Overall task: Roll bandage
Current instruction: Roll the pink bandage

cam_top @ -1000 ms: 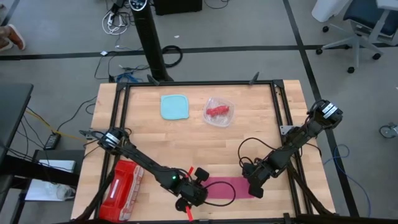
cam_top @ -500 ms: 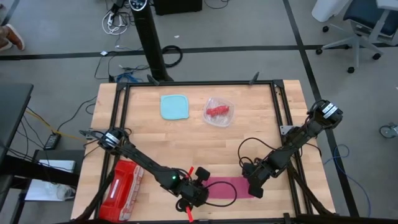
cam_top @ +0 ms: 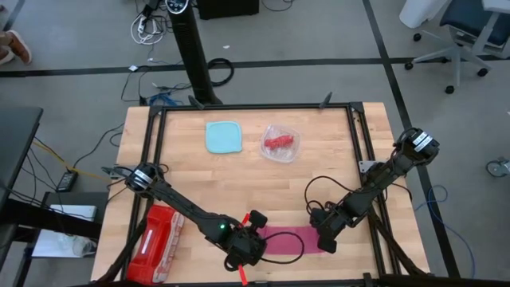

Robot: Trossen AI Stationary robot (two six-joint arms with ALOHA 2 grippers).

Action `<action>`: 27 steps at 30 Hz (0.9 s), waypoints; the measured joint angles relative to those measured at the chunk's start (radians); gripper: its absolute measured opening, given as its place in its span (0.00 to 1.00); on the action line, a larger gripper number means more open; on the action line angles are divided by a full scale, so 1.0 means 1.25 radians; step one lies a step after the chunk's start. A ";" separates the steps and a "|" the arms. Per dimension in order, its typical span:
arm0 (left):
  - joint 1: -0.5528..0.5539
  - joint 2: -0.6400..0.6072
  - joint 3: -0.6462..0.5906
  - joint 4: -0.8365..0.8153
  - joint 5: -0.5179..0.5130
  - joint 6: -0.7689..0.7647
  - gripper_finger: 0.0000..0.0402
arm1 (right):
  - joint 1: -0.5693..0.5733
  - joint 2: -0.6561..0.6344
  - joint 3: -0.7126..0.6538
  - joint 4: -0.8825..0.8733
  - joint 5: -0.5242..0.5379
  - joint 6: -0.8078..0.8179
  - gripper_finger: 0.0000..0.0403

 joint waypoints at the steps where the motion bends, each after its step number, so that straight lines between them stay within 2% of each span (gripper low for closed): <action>1: 0.000 0.000 0.000 -0.004 0.000 -0.010 0.00 | 0.000 0.000 0.000 0.000 0.005 0.000 0.03; 7: 0.006 0.003 -0.017 0.003 0.021 -0.068 0.00 | -0.002 0.000 0.000 0.000 0.016 -0.011 0.03; 20: 0.010 0.007 -0.086 0.106 0.038 -0.077 0.00 | -0.003 0.000 0.000 0.001 0.017 -0.015 0.03; 27: 0.013 0.007 -0.088 0.124 0.040 -0.065 0.00 | -0.003 0.000 0.000 0.001 0.017 -0.020 0.03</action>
